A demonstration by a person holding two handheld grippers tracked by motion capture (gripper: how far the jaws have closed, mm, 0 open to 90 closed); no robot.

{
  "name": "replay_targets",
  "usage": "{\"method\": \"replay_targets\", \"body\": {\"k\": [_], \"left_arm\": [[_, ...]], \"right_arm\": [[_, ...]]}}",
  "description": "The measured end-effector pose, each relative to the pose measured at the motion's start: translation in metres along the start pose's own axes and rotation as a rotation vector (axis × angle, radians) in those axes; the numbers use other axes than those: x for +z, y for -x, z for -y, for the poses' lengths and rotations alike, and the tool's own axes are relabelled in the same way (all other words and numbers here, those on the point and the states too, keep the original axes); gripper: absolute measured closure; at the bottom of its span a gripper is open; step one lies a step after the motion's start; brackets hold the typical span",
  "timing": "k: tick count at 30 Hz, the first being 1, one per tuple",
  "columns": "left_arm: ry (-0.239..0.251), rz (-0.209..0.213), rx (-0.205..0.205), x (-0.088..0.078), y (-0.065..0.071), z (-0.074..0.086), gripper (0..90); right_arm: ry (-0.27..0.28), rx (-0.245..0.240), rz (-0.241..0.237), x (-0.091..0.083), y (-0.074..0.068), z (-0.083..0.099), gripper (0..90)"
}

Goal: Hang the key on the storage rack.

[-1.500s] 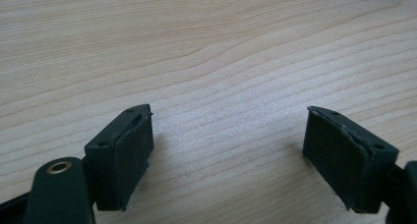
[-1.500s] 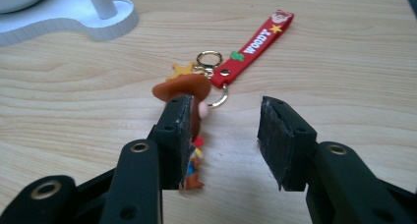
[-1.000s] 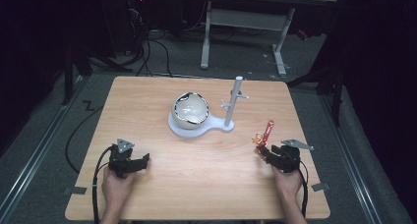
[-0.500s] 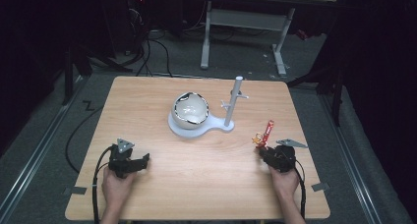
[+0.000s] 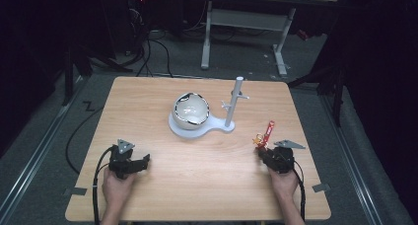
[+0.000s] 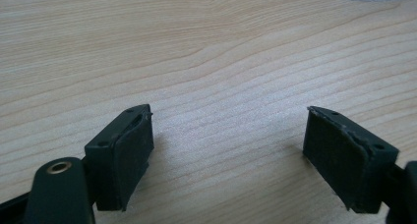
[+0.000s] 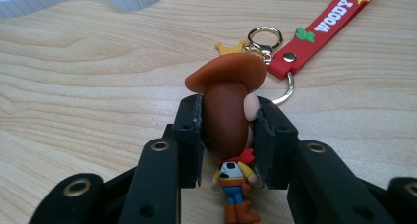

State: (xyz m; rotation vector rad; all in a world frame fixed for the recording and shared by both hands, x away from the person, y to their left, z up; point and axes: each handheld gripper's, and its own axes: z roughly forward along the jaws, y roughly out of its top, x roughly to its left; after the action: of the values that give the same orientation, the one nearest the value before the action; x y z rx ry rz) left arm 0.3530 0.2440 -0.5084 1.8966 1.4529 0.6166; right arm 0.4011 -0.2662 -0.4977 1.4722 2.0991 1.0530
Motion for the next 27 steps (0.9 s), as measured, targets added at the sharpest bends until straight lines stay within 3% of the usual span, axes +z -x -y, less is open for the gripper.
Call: {"method": "replay_targets", "body": {"k": [12, 27], "left_arm": [[-0.001, -0.003, 0.002, 0.0, 0.0, 0.0, 19.7], [-0.003, -0.009, 0.008, 0.0, 0.001, 0.0, 19.7]], "right_arm": [[0.068, 0.003, -0.015, -0.023, 0.005, -0.006, 67.2], [0.18, -0.022, -0.041, -0.054, 0.001, -0.032, 67.4]]}}
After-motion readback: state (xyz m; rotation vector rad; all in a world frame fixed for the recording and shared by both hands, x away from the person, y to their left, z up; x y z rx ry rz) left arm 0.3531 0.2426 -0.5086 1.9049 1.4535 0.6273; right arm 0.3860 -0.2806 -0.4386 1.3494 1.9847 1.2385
